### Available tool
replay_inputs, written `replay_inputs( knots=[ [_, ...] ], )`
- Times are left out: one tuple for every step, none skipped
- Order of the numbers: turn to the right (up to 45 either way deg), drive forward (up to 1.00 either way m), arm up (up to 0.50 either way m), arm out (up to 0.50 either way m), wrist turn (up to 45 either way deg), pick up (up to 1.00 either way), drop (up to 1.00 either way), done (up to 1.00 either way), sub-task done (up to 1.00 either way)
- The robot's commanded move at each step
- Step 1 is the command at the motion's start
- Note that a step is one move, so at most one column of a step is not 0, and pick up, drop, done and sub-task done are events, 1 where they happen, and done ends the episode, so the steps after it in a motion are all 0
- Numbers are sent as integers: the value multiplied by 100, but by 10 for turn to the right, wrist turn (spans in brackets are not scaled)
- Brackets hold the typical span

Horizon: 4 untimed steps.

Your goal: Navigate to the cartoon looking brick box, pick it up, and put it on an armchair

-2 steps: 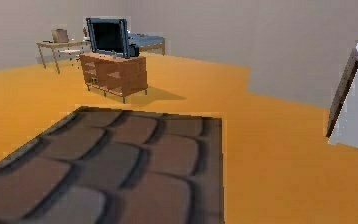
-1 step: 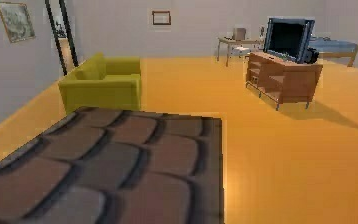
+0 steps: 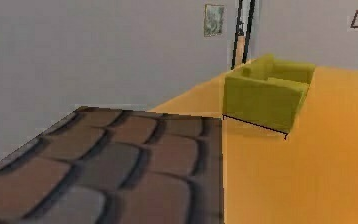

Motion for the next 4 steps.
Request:
replay_inputs(
  knots=[
    [-180, 0, 0, 0, 0, 0, 0, 0, 0],
    [0, 15, 0, 0, 0, 0, 0, 0, 0],
    [210, 0, 0, 0, 0, 0, 0, 0, 0],
    [0, 100, 0, 0, 0, 0, 0, 0, 0]
  ],
)
